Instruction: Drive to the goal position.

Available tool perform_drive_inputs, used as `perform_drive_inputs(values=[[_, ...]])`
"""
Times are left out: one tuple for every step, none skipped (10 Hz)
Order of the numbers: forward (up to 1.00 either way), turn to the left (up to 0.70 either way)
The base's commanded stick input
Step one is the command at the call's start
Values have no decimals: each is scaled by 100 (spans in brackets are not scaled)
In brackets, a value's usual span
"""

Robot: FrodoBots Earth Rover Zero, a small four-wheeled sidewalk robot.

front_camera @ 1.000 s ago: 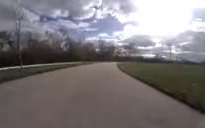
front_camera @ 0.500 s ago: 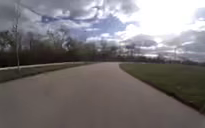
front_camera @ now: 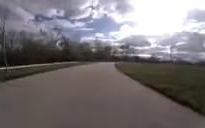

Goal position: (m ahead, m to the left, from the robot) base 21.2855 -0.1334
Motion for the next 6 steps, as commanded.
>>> perform_drive_inputs(values=[[100,-15],[100,-5],[100,-1],[100,0],[100,0],[100,0]])
